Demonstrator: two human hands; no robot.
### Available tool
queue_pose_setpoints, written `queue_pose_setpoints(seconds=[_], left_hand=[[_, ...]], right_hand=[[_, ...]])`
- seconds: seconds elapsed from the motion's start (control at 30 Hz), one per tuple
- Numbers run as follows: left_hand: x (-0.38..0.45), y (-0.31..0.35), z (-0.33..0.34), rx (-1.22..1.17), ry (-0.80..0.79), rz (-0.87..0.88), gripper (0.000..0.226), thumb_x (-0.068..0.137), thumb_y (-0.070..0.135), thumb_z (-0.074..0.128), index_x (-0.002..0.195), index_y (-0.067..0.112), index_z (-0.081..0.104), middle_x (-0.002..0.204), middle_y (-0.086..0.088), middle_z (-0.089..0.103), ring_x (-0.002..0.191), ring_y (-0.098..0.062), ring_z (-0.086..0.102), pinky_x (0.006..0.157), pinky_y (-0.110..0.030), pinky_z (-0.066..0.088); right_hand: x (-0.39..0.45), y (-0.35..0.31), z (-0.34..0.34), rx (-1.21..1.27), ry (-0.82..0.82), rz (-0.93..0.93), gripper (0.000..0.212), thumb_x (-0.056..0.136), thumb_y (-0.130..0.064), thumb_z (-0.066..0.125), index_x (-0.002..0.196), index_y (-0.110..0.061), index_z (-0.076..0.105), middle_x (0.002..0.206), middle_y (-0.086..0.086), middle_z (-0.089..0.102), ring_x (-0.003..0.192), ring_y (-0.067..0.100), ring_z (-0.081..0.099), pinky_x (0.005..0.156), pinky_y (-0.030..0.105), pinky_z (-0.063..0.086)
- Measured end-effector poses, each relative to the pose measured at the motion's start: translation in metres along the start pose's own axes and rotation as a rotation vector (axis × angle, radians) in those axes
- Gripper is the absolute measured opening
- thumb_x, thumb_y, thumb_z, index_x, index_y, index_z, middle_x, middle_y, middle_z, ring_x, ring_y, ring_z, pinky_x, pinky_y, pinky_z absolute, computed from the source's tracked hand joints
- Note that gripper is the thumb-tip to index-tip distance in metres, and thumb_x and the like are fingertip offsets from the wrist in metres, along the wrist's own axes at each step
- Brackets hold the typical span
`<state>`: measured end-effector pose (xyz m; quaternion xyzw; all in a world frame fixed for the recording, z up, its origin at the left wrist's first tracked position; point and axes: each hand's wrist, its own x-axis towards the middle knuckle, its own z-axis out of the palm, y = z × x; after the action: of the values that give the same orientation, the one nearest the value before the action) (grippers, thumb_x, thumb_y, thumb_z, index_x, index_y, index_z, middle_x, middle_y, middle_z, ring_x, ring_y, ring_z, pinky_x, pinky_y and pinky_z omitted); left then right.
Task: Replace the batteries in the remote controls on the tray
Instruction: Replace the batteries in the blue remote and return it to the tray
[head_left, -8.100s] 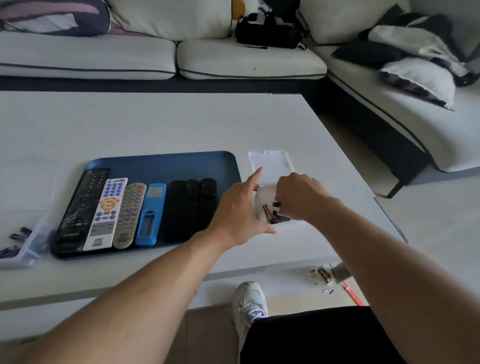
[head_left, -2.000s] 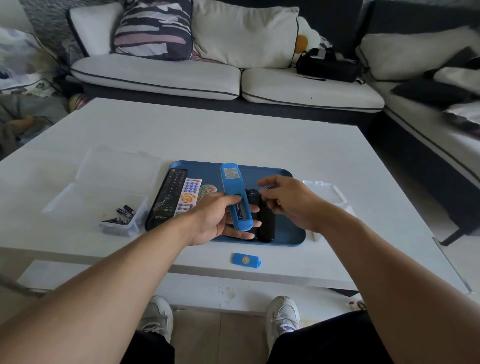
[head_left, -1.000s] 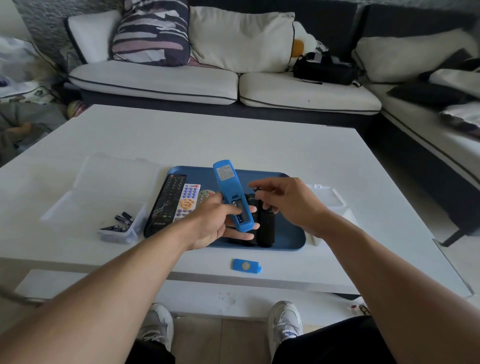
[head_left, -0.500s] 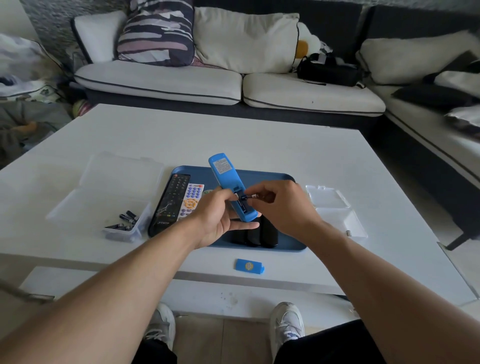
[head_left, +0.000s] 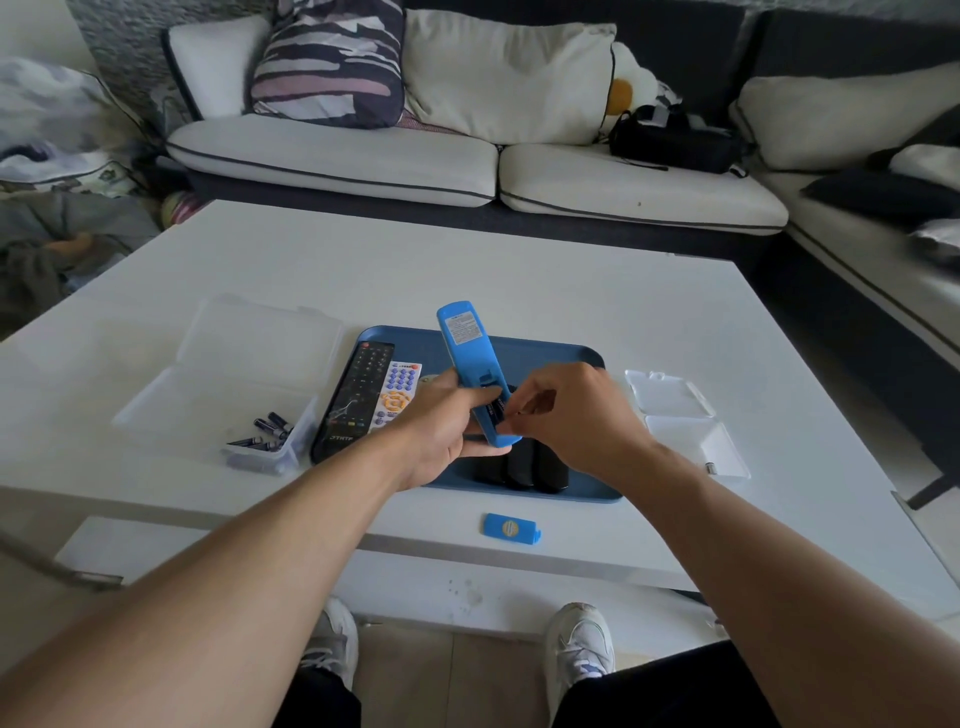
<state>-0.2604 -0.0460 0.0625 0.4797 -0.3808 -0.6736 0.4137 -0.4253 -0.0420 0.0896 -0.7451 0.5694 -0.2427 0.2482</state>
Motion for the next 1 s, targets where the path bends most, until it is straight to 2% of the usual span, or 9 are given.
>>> queue_pose_setpoints(seconds=[0.2, 0.33, 0.5, 0.63, 0.7, 0.77, 0.87, 0.93, 1.0], left_hand=[[-0.003, -0.001, -0.002, 0.052, -0.032, -0.020, 0.017, 0.105, 0.007, 0.046, 0.112, 0.012, 0.060, 0.102, -0.012, 0.075, 0.090, -0.028, 0.073, 0.083, -0.050, 0.061], [-0.005, -0.003, -0.005, 0.118, -0.055, -0.047, 0.017, 0.105, 0.010, 0.048, 0.118, 0.012, 0.058, 0.114, -0.015, 0.073, 0.099, -0.033, 0.074, 0.080, -0.046, 0.061], [-0.008, -0.002, -0.010, 0.117, -0.064, -0.049, 0.018, 0.104, 0.008, 0.049, 0.121, 0.010, 0.057, 0.117, -0.014, 0.072, 0.096, -0.032, 0.075, 0.077, -0.043, 0.062], [-0.009, -0.003, -0.015, 0.121, 0.012, -0.053, 0.018, 0.104, 0.005, 0.048, 0.117, 0.010, 0.059, 0.112, -0.011, 0.074, 0.097, -0.032, 0.073, 0.082, -0.048, 0.062], [-0.010, -0.003, -0.018, 0.146, 0.065, -0.053, 0.015, 0.105, 0.006, 0.045, 0.114, 0.011, 0.057, 0.112, -0.011, 0.074, 0.097, -0.033, 0.072, 0.063, -0.038, 0.063], [-0.008, -0.003, -0.022, 0.178, 0.132, -0.047, 0.017, 0.105, 0.009, 0.045, 0.119, 0.011, 0.055, 0.111, -0.011, 0.074, 0.096, -0.034, 0.073, 0.050, -0.032, 0.058], [-0.006, -0.005, -0.028, 0.188, 0.160, -0.050, 0.022, 0.104, 0.015, 0.045, 0.124, 0.012, 0.054, 0.112, -0.011, 0.073, 0.092, -0.032, 0.075, 0.077, -0.053, 0.062], [-0.006, -0.005, -0.031, 0.159, 0.158, -0.068, 0.021, 0.103, 0.017, 0.046, 0.123, 0.015, 0.055, 0.112, -0.013, 0.072, 0.091, -0.033, 0.076, 0.082, -0.058, 0.060], [-0.007, -0.003, -0.031, 0.134, 0.152, -0.083, 0.018, 0.104, 0.018, 0.047, 0.120, 0.017, 0.055, 0.112, -0.013, 0.072, 0.090, -0.032, 0.076, 0.078, -0.055, 0.061]], right_hand=[[0.002, 0.005, 0.003, 0.117, -0.091, 0.226, 0.042, 0.063, -0.034, 0.094, 0.085, -0.018, 0.062, 0.073, -0.010, 0.066, 0.062, 0.006, 0.056, 0.058, 0.021, 0.042], [0.003, 0.008, 0.010, 0.328, -0.200, 0.332, 0.040, 0.065, -0.023, 0.094, 0.087, -0.012, 0.062, 0.082, 0.003, 0.077, 0.065, 0.013, 0.064, 0.058, 0.024, 0.047], [0.007, 0.000, 0.018, 0.307, -0.228, 0.388, 0.033, 0.073, -0.019, 0.089, 0.084, -0.012, 0.059, 0.075, 0.003, 0.068, 0.065, 0.014, 0.058, 0.053, 0.021, 0.041], [0.005, -0.003, 0.024, 0.120, -0.187, 0.258, 0.037, 0.072, -0.035, 0.089, 0.085, -0.014, 0.062, 0.079, 0.000, 0.072, 0.065, 0.016, 0.060, 0.057, 0.027, 0.047], [0.001, -0.006, 0.020, -0.007, -0.196, 0.226, 0.040, 0.073, -0.045, 0.086, 0.085, -0.014, 0.063, 0.079, 0.003, 0.072, 0.061, 0.016, 0.058, 0.056, 0.029, 0.048], [-0.002, -0.007, 0.017, -0.160, -0.350, 0.220, 0.036, 0.077, -0.045, 0.083, 0.084, -0.013, 0.067, 0.078, 0.006, 0.074, 0.060, 0.016, 0.063, 0.062, 0.031, 0.055], [-0.014, -0.002, 0.025, -0.475, -0.642, 0.188, 0.040, 0.081, -0.048, 0.079, 0.101, -0.014, 0.073, 0.082, 0.001, 0.077, 0.061, 0.011, 0.072, 0.072, 0.029, 0.060], [-0.020, 0.003, 0.032, -0.605, -0.643, 0.149, 0.044, 0.079, -0.054, 0.078, 0.105, -0.019, 0.072, 0.074, -0.005, 0.075, 0.053, 0.005, 0.068, 0.071, 0.028, 0.058], [-0.022, 0.008, 0.037, -0.670, -0.596, 0.119, 0.043, 0.079, -0.054, 0.078, 0.104, -0.021, 0.071, 0.059, -0.008, 0.068, 0.055, 0.005, 0.067, 0.070, 0.025, 0.051]])
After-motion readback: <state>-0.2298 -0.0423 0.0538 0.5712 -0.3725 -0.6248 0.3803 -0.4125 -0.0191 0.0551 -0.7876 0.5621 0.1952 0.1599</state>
